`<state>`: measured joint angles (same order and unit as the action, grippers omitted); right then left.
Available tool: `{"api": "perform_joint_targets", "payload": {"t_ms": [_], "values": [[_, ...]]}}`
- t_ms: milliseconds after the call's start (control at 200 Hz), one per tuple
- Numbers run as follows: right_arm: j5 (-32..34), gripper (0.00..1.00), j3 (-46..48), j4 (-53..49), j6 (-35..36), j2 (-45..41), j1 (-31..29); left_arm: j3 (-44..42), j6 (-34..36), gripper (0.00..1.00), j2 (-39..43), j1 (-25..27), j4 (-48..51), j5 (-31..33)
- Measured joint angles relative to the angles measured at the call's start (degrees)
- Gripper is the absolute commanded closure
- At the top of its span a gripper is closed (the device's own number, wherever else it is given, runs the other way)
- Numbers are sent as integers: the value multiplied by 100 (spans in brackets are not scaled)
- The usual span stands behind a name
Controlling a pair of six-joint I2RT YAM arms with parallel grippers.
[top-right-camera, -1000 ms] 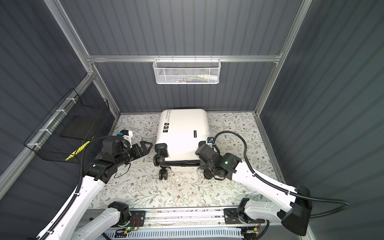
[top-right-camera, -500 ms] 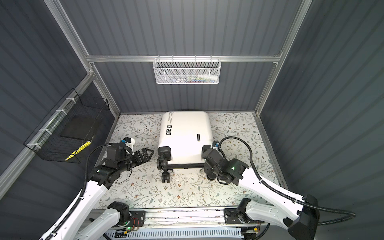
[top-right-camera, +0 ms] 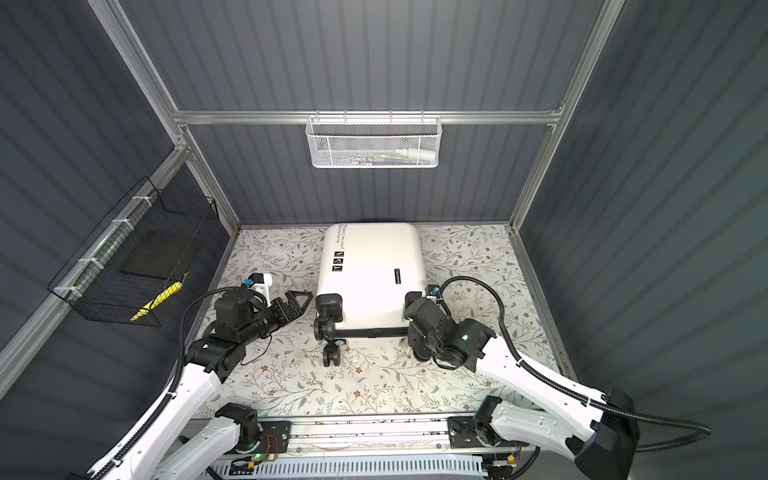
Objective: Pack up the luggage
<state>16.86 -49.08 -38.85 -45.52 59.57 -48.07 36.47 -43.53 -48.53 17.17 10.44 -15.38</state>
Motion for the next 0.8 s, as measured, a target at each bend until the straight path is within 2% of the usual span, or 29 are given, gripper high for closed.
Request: {"api": "perform_joint_targets", "payload": {"t_ms": [300, 545, 800], "values": [[-249, 100, 17, 85, 146, 74, 271, 87, -282, 1, -761, 122, -767, -166], [-459, 100, 15, 227, 295, 155, 483, 605, -323, 1, -1338, 555, -1115, -177], [-656, 100, -35, 367, 501, 286, 914, 1102, -306, 1, -2107, 927, -1327, 227]]}}
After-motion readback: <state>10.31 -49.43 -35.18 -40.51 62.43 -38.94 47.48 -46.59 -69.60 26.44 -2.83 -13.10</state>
